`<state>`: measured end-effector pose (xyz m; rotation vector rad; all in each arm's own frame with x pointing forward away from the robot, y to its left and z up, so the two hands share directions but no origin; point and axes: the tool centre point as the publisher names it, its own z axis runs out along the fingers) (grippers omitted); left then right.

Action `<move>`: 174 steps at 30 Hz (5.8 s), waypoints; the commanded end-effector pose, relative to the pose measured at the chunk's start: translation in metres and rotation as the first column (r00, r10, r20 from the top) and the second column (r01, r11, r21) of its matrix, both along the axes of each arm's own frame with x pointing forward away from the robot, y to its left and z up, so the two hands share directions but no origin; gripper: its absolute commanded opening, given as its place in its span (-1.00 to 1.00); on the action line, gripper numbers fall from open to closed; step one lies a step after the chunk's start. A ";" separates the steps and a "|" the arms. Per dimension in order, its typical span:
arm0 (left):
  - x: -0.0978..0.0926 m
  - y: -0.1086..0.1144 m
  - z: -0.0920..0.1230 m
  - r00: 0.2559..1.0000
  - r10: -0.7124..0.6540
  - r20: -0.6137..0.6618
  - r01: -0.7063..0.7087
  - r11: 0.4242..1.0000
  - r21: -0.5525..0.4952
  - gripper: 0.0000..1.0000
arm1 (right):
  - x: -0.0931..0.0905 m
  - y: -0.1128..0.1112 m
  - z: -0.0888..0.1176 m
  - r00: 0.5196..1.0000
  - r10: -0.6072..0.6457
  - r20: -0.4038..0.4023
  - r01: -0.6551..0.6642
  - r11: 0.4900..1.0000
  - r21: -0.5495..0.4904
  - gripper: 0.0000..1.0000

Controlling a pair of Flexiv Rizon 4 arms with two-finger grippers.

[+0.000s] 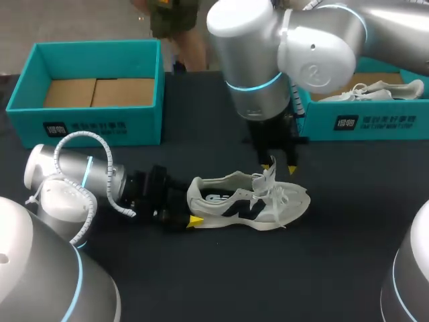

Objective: Take the shoe out of the shoebox, open the shoe tongue, remove and reinsert the insole, then place the shoe into the shoebox

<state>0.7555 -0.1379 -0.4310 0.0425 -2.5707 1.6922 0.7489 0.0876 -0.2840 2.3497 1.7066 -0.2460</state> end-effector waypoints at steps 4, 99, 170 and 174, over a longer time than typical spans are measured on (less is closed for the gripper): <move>-0.001 0.001 -0.002 1.000 0.000 -0.001 0.000 1.000 0.002 -1.00 | -0.011 0.029 0.002 1.000 -0.001 0.021 0.002 1.000 -0.030 -0.04; -0.001 0.001 -0.002 1.000 0.000 -0.001 0.000 1.000 0.002 -1.00 | -0.020 0.079 0.067 0.364 0.931 0.031 -0.930 0.362 0.068 1.00; -0.001 0.001 -0.002 1.000 0.000 -0.001 0.000 1.000 0.002 -1.00 | -0.016 0.096 -0.008 -0.243 0.953 0.179 -0.856 -0.297 0.423 -1.00; -0.001 0.001 -0.002 1.000 0.000 -0.001 0.000 1.000 0.002 -1.00 | -0.011 0.093 -0.018 -0.239 0.957 0.165 -0.855 -0.288 0.432 -1.00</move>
